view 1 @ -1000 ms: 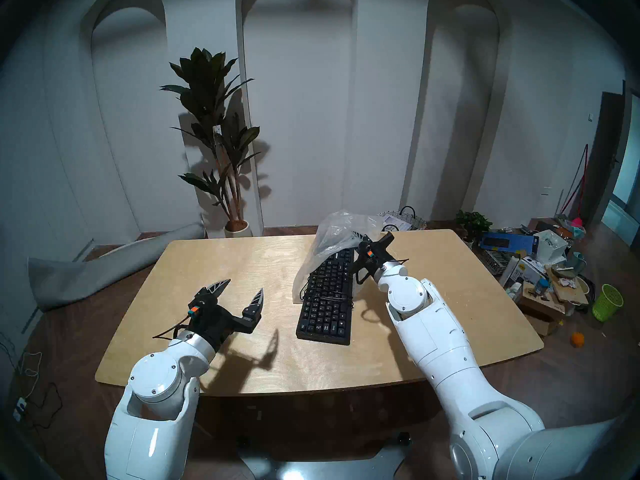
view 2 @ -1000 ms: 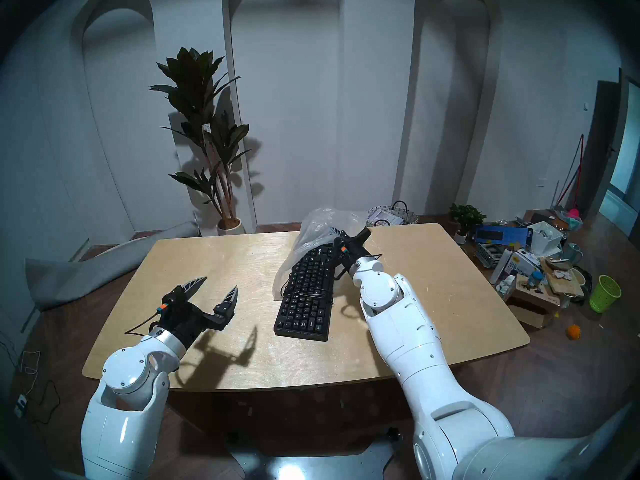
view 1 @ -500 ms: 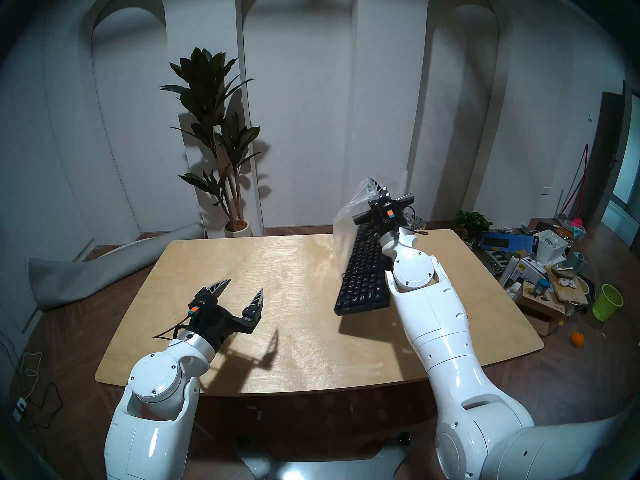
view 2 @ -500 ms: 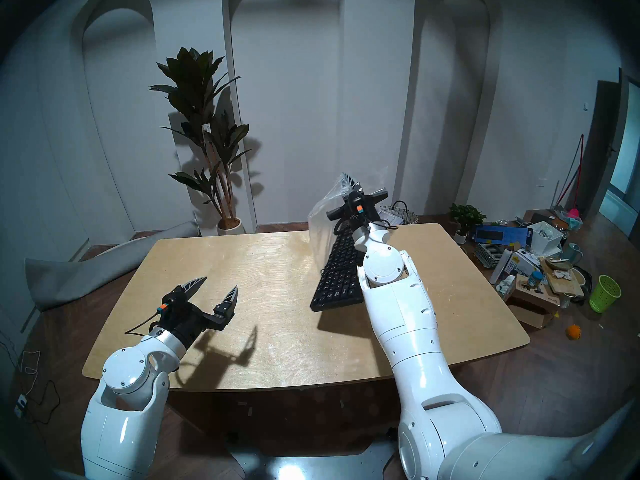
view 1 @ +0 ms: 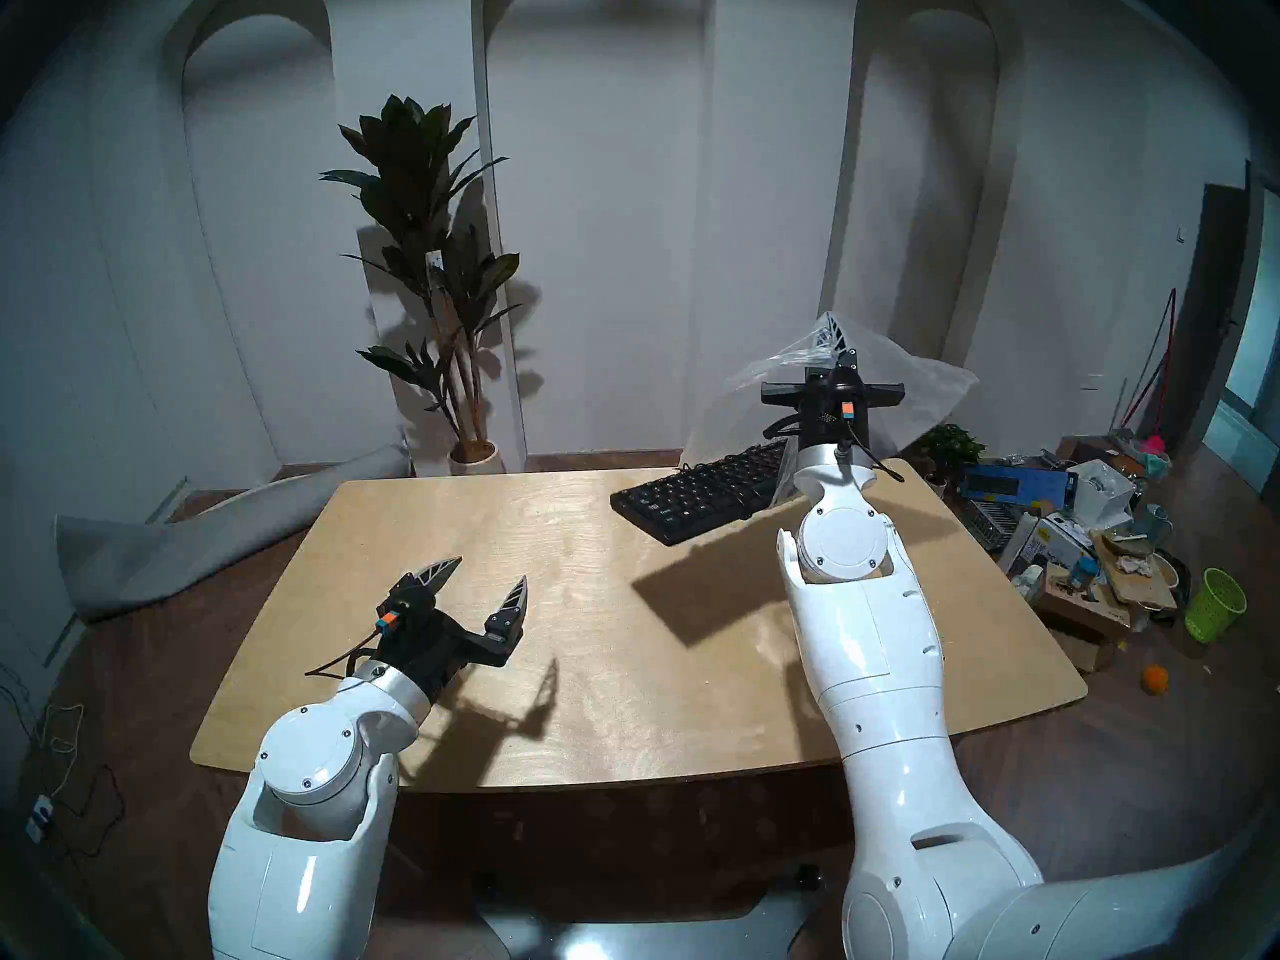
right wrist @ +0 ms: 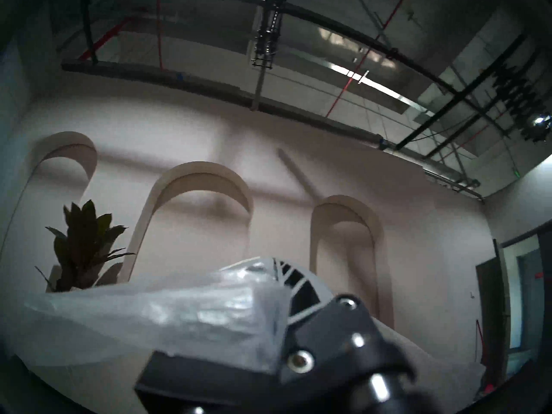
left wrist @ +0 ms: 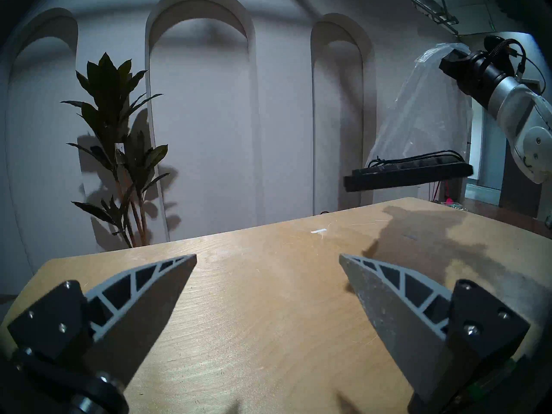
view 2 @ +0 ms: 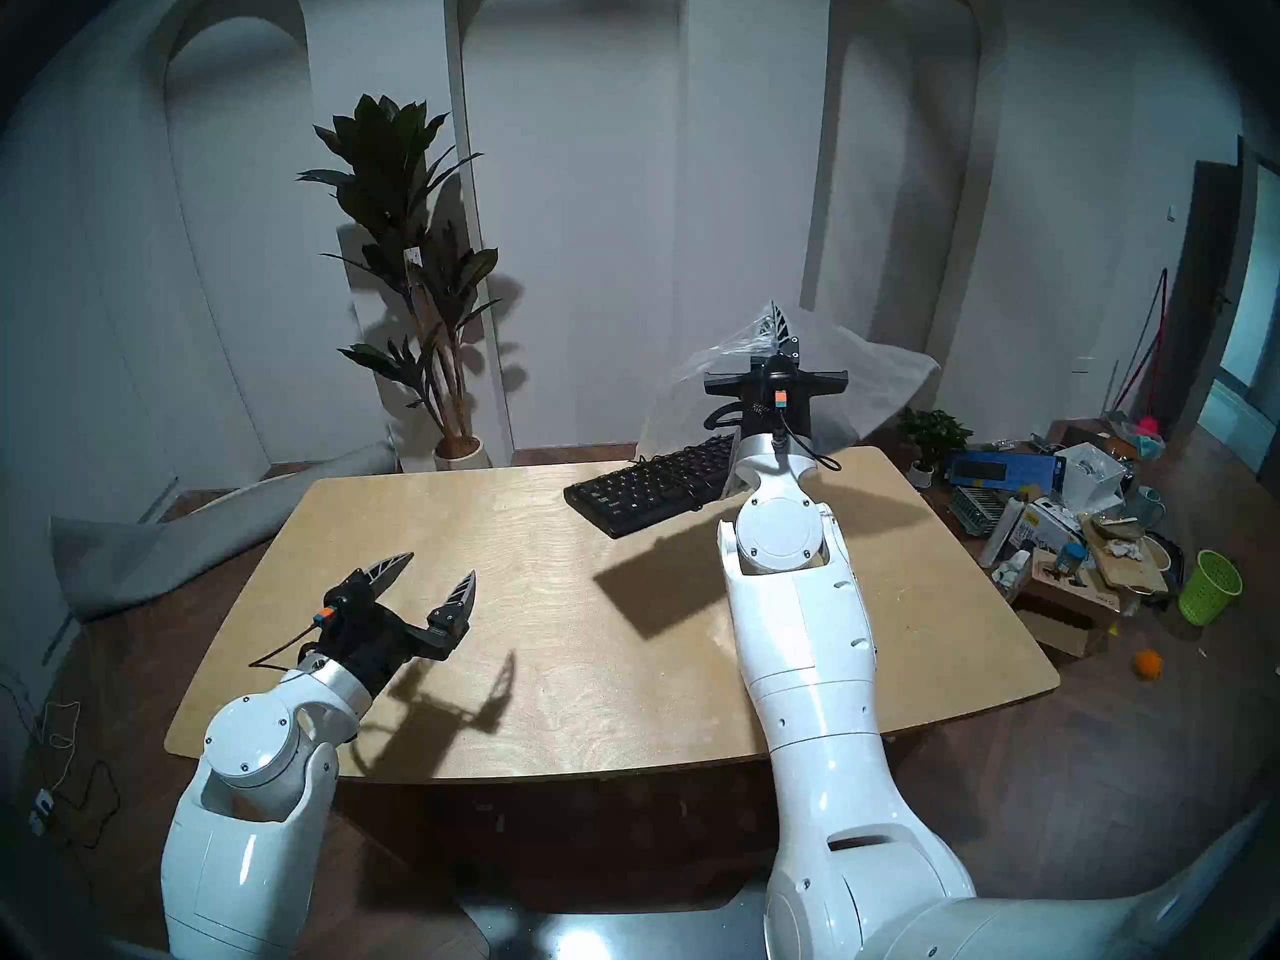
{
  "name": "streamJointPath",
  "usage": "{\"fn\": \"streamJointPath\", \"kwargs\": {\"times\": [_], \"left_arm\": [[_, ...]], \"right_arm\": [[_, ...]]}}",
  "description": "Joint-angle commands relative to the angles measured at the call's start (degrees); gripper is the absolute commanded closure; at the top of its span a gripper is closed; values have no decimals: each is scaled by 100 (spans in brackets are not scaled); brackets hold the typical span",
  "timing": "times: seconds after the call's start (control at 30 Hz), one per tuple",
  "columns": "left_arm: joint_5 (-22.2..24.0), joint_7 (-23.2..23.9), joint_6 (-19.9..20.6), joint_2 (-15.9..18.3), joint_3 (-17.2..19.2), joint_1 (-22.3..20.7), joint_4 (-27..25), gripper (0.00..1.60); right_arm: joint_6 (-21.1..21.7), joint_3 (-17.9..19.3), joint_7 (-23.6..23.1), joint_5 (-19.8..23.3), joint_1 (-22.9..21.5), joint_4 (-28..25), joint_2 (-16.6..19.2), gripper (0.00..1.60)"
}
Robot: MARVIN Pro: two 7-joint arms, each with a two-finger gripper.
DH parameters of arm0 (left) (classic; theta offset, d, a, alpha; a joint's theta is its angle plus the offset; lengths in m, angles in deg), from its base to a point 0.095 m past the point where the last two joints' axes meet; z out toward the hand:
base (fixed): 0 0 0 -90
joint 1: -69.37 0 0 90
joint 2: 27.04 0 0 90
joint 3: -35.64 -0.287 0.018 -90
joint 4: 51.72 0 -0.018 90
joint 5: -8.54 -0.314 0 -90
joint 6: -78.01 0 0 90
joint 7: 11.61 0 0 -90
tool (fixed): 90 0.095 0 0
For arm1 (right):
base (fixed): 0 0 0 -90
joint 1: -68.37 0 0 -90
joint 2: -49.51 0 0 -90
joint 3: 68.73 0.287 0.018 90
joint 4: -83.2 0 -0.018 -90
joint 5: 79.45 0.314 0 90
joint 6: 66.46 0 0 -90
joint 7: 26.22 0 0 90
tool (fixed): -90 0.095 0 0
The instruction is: Unwrap the new keyboard and set the wrapping aside
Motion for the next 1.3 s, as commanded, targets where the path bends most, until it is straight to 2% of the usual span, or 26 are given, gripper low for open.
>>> {"fn": "streamJointPath", "kwargs": {"times": [0.0, 0.1, 0.4, 0.67, 0.77, 0.93, 1.07, 1.27], "left_arm": [[10, 4, -32, 0, -25, -216, -194, 0], [8, 16, -38, 0, -36, -284, -209, 0], [-25, -32, 2, -38, -94, -327, -207, 0], [-281, -62, -81, 102, -259, -517, -156, 0], [-638, -87, -191, 308, -326, -705, -53, 0], [-953, 184, -383, 721, -344, -950, -80, 0], [-1898, 339, -744, 1023, -496, -889, -313, 0], [-2852, 392, -1240, 1454, -762, -728, -372, 0]], "right_arm": [[208, -125, 374, 27, 7, -367, -227, 160], [299, -116, 424, -17, -52, -335, -298, 160], [575, 36, 1215, -261, -333, -310, -500, 160], [652, -2, 1496, -390, -383, -260, -514, 160], [663, -15, 1532, -399, -388, -251, -506, 160], [667, -36, 1589, -411, -394, -234, -495, 160], [673, -46, 1613, -404, -389, -220, -486, 160], [681, -56, 1663, -398, -378, -187, -480, 160]]}}
